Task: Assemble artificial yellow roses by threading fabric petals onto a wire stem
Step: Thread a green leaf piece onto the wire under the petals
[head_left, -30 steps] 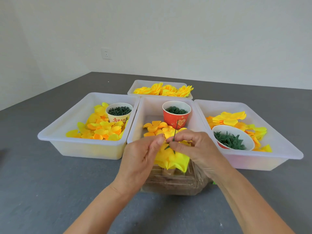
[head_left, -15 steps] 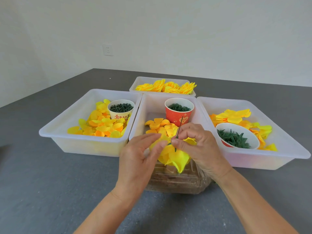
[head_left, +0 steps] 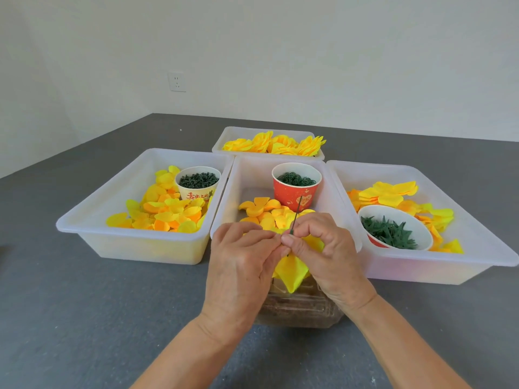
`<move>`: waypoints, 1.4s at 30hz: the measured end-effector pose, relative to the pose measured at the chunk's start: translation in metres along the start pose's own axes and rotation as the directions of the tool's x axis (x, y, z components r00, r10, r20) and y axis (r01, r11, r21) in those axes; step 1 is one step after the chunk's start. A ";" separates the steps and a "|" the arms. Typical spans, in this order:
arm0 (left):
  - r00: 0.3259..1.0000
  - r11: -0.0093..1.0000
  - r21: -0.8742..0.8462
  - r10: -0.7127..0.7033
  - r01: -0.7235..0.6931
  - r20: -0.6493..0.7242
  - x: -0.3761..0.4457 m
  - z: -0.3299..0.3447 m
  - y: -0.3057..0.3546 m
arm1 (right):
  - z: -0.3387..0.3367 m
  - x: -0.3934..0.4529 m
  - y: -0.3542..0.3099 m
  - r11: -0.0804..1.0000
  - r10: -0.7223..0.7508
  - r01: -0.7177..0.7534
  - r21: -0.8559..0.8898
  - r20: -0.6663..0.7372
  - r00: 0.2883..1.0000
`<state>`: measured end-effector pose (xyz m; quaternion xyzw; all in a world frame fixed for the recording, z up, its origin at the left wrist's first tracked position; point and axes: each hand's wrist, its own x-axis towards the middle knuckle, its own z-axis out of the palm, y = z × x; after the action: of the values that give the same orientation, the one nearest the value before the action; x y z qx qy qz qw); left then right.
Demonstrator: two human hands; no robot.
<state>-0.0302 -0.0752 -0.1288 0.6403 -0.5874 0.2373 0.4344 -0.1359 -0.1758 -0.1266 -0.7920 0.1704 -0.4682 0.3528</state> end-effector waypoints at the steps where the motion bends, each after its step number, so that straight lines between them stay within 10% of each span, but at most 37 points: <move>1: 1.000 1.000 0.002 -0.002 0.002 0.008 0.000 0.000 -0.001 | 0.000 -0.001 -0.001 1.000 0.000 0.000 -0.003 0.001 1.000; 6: 0.976 0.967 -0.136 -0.218 0.213 -0.021 -0.009 -0.007 0.004 | -0.005 0.000 -0.005 0.997 0.064 -0.065 0.030 0.031 0.997; 13: 0.730 0.724 -0.240 -0.679 0.647 -0.081 -0.034 -0.009 0.020 | -0.012 0.000 -0.016 0.996 0.092 -0.093 0.010 0.081 0.993; 35: 0.856 0.854 -0.062 -0.514 0.516 0.053 -0.029 -0.003 0.027 | -0.014 0.016 -0.032 0.948 0.260 -0.272 0.164 0.094 0.961; 42: 0.778 0.755 -0.190 -0.618 0.628 0.113 -0.019 0.006 0.025 | -0.014 0.011 -0.031 0.930 0.301 -0.307 0.202 0.062 0.952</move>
<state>-0.0593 -0.0678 -0.1400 0.7528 -0.3724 -0.0001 0.5428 -0.1444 -0.1665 -0.0935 -0.7215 0.2354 -0.4115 0.5047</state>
